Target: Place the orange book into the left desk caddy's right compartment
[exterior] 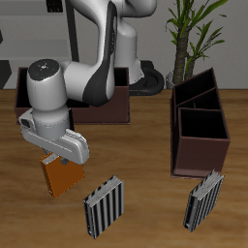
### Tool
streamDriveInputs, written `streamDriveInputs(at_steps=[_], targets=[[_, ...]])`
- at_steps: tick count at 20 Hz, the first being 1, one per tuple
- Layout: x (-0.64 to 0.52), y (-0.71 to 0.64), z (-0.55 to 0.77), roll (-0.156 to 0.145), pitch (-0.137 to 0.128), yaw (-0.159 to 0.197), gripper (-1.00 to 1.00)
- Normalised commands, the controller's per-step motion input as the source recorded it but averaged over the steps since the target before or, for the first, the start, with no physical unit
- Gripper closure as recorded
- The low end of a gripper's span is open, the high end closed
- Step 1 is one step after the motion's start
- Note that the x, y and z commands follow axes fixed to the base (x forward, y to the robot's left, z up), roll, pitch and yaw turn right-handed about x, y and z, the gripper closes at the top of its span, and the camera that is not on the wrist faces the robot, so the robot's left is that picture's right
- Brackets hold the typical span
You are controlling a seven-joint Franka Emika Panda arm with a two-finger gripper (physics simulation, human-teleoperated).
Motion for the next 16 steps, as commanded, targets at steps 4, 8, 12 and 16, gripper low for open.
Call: streamDriveInputs(at_steps=[4, 8, 12, 16], targets=[[-0.11, 0.24, 0.48, 0.006, -0.050, 0.036, 1.00], [-0.11, 0.16, 0.33, -0.006, -0.038, 0.044, 1.00], [-0.35, 0.40, 0.64, -0.041, -0.057, 0.081, 1.00], [-0.25, 0.20, 0.32, 0.013, -0.031, 0.062, 1.00]])
